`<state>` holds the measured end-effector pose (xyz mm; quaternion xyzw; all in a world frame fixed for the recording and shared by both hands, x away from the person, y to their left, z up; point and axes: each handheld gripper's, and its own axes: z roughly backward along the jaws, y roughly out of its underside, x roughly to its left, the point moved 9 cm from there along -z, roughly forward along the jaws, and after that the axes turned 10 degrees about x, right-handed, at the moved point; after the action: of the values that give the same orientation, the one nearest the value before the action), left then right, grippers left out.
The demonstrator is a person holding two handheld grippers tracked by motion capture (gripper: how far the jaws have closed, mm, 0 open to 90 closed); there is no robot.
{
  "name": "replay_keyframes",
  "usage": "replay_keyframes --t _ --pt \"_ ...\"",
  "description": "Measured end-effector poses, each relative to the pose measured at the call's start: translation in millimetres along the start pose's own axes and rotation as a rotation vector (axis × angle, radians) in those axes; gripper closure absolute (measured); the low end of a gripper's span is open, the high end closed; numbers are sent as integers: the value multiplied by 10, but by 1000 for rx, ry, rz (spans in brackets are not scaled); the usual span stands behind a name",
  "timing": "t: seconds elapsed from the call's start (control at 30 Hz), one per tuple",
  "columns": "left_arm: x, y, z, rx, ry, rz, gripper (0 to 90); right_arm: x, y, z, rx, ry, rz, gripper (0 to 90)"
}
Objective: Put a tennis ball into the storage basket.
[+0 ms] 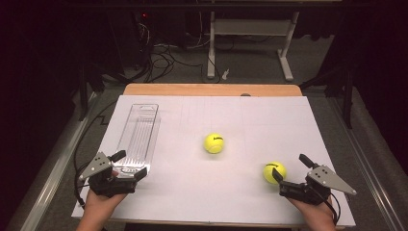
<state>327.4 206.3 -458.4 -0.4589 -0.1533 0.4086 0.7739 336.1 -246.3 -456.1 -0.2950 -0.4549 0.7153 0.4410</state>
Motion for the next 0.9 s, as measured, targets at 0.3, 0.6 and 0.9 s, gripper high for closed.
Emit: replay_keyframes --t 0.3,0.6,0.9 --pt "8 -8 17 -14 2 14 8 -2 20 -3 15 -4 -11 2" --pt "14 -11 19 -13 7 23 3 -22 15 2 10 -8 -22 5" --pt "18 -12 21 -13 14 28 3 -19 1 12 -3 -21 -26 17"
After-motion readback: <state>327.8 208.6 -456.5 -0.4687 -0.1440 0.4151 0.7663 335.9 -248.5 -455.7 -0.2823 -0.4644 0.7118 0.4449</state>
